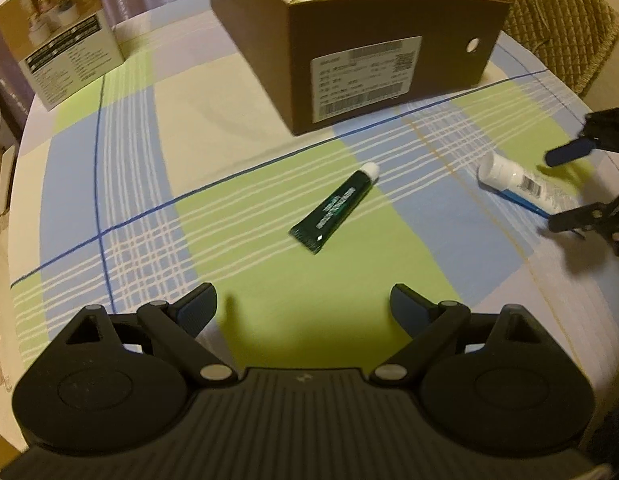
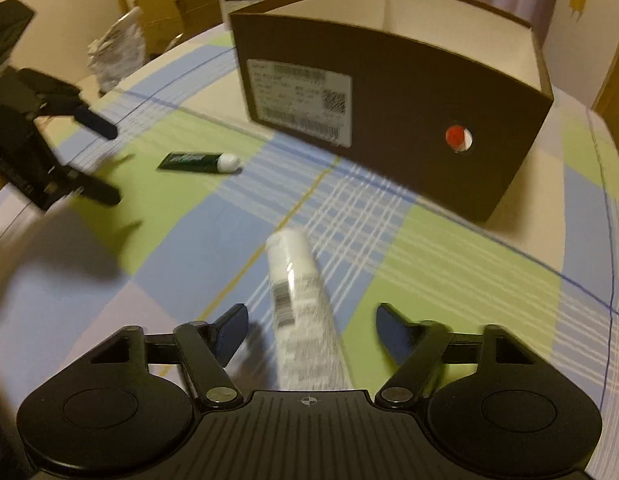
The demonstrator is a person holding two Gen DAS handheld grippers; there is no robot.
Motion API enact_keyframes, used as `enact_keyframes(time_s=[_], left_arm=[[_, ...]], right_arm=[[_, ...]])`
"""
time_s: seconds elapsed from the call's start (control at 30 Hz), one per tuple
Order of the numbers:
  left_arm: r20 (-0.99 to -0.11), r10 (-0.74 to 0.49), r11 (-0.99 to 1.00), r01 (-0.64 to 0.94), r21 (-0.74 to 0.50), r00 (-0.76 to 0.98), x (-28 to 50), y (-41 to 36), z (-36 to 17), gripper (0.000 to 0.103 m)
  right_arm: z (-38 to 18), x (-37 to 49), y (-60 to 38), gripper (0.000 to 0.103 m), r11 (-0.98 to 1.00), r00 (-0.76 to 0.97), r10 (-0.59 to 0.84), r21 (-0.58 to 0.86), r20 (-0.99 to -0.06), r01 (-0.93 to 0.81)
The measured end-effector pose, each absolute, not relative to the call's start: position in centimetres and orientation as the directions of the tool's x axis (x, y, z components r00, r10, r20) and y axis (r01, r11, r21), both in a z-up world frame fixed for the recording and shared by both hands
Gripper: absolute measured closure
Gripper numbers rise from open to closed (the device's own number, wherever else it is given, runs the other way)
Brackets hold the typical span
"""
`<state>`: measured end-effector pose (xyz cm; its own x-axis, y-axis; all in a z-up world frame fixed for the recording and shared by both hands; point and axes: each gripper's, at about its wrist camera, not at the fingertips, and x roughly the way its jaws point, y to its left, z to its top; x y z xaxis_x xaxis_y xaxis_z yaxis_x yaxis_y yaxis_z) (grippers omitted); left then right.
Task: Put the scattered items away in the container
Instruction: 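Grasp the white toothpaste tube with the right tool while the left tool grasps the green tube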
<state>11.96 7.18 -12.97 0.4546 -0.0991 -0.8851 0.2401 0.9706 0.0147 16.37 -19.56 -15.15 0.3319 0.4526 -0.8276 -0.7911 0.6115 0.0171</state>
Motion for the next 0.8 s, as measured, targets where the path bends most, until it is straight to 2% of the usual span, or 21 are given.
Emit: enact_keyframes(time_s=[0.03, 0.07, 0.17, 0.33, 0.5, 0.57, 0.63, 0.67, 0.8], left_arm=[[-0.884, -0.101, 0.969, 0.247, 0.017, 0.456, 12.0, 6.9, -13.0, 0.012], [-0.884, -0.101, 0.967, 0.255, 0.021, 0.457, 12.1, 6.7, -13.0, 0.012], [-0.878, -0.108, 0.958, 0.284, 0.033, 0.466, 12.2, 5.9, -12.9, 0.014], [-0.866, -0.126, 0.946, 0.321, 0.042, 0.483, 13.3, 4.8, -12.9, 0.029], [-0.854, -0.145, 0.930, 0.364, 0.056, 0.500, 15.5, 3.6, -13.0, 0.036], [-0.853, -0.152, 0.918, 0.391, 0.066, 0.499, 16.6, 3.1, -13.3, 0.044], [-0.862, -0.159, 0.910, 0.409, 0.061, 0.482, 17.8, 2.8, -13.7, 0.060], [-0.868, -0.163, 0.908, 0.415, 0.054, 0.469, 18.3, 2.8, -14.0, 0.065], [-0.884, -0.151, 0.905, 0.422, 0.057, 0.442, 19.3, 2.5, -14.8, 0.073]], right_arm=[[-15.4, 16.7, -19.3, 0.065, 0.617, 0.317, 0.451, 0.035, -0.835, -0.786], [-15.5, 16.9, -19.1, 0.067, 0.631, 0.320, 0.440, 0.036, -0.839, -0.775], [-15.7, 17.0, -19.5, 0.067, 0.657, 0.348, 0.420, 0.017, -0.839, -0.754], [-15.6, 17.7, -22.0, 0.067, 0.741, 0.376, 0.385, 0.040, -0.843, -0.670], [-15.3, 17.8, -24.2, 0.067, 0.791, 0.385, 0.378, 0.078, -0.842, -0.606], [-15.3, 17.6, -24.5, 0.067, 0.803, 0.389, 0.374, 0.084, -0.842, -0.590], [-15.2, 17.4, -24.7, 0.067, 0.813, 0.391, 0.375, 0.095, -0.841, -0.575], [-15.1, 17.3, -24.8, 0.067, 0.817, 0.392, 0.377, 0.101, -0.839, -0.568], [-15.0, 17.1, -25.2, 0.067, 0.825, 0.384, 0.389, 0.131, -0.838, -0.550]])
